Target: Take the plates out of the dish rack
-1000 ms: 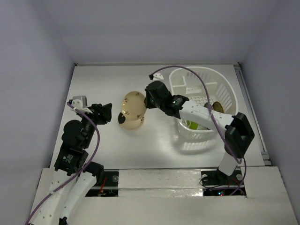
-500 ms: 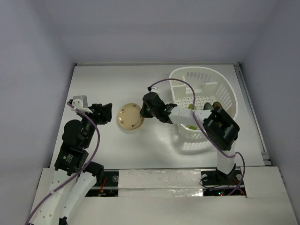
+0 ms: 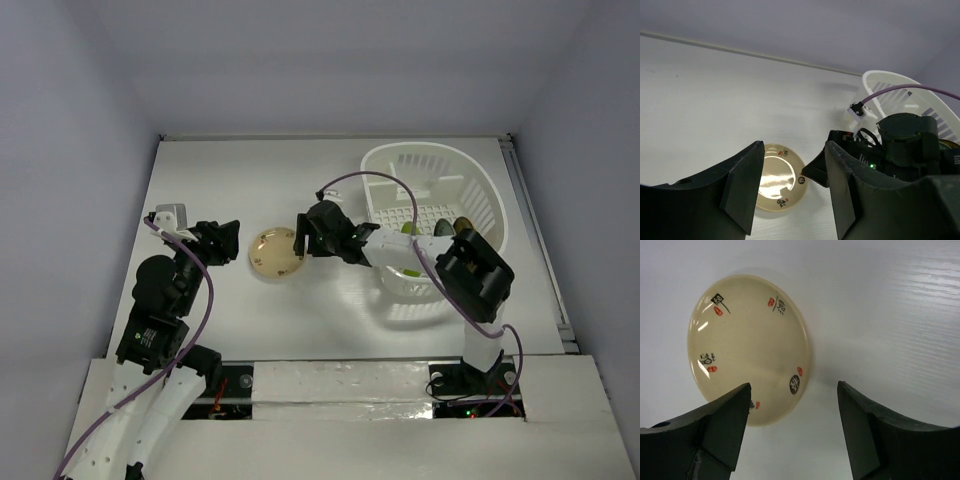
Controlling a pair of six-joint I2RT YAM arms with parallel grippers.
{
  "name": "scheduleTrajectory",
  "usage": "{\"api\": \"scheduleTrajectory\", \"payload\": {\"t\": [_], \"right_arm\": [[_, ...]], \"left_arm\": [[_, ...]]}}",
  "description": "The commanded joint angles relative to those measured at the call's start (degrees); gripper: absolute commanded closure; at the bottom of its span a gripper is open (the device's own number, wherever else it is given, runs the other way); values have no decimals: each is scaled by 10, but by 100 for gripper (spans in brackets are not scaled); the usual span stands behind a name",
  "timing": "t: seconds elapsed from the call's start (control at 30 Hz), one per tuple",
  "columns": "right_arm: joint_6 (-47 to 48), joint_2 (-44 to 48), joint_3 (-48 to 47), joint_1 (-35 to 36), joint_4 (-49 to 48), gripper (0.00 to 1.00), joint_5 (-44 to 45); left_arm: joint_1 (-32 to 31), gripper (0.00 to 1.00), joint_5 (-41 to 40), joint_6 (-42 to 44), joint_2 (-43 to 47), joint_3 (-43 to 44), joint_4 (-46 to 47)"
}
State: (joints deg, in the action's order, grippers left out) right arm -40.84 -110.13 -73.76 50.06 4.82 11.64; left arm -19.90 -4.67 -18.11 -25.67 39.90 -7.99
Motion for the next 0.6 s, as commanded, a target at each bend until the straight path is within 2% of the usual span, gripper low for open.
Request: {"api": "scheduleTrajectory", "payload": {"t": [0.0, 0.03, 0.07, 0.1, 0.13, 0.17, 0.2, 0.3, 0.47, 0.53, 0.57], "right_arm": [[50, 62, -21, 9, 48, 24, 22], [59, 86, -31, 9, 63, 24, 26], [75, 103, -35, 9, 90, 29, 31], [83, 121, -37, 9, 101, 39, 50], [88, 141, -38, 9, 118, 54, 67], [95, 184, -44, 9, 154, 92, 91], [103, 206, -46, 9, 173, 100, 141], [123, 288, -52, 9, 256, 100, 231], [126, 357, -37, -32, 423, 100, 306], [116, 367, -26, -58, 468, 91, 310], [110, 367, -23, -66, 503, 78, 313]], "left_arm": [[-3, 52, 6, -2, 0, 10, 29], [-3, 52, 6, -3, 1, 10, 29], [-3, 52, 5, -3, 1, 10, 29], [-3, 52, 5, -3, 1, 10, 28], [-3, 52, 4, -3, 1, 10, 28], [-3, 52, 5, -3, 2, 10, 28], [-3, 52, 4, -2, 3, 10, 28], [-3, 52, 5, -3, 4, 10, 28], [-3, 52, 7, -3, 6, 10, 29], [-3, 52, 7, -3, 5, 9, 28], [-3, 52, 8, -3, 5, 10, 30]]}}
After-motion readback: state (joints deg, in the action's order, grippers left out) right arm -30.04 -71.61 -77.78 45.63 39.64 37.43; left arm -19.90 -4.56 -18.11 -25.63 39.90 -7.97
